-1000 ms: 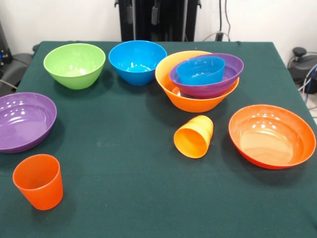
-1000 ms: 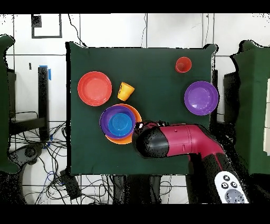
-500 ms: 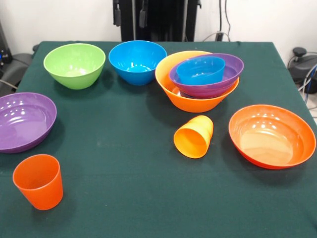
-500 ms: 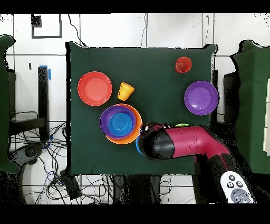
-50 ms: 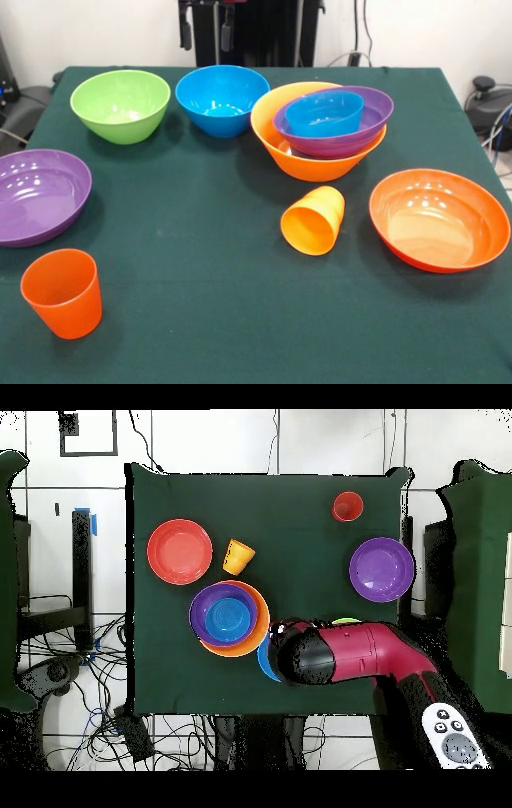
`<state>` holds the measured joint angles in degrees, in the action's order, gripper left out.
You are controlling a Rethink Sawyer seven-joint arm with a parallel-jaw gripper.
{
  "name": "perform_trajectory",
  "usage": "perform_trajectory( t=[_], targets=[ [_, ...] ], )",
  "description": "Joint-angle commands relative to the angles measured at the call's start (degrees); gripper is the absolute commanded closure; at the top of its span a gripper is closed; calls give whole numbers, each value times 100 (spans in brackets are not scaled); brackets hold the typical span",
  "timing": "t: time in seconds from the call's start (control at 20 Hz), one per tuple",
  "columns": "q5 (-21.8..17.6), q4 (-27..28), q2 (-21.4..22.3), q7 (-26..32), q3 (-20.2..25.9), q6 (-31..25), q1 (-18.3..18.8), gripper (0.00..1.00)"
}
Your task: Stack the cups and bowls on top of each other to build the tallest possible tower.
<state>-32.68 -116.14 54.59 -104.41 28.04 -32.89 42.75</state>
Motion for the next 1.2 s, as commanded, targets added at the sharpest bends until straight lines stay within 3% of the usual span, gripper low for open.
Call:
perform_trajectory(
  t=[0.05, 0.8, 1.2],
  targets=[
    [-545, -42, -314, 1173, 364, -414, 24, 0],
    [-1252, 301, -1026, 567, 69, -3, -123, 0],
    [-1379, 492, -1233, 415, 30, -14, -208, 0]
  ],
)
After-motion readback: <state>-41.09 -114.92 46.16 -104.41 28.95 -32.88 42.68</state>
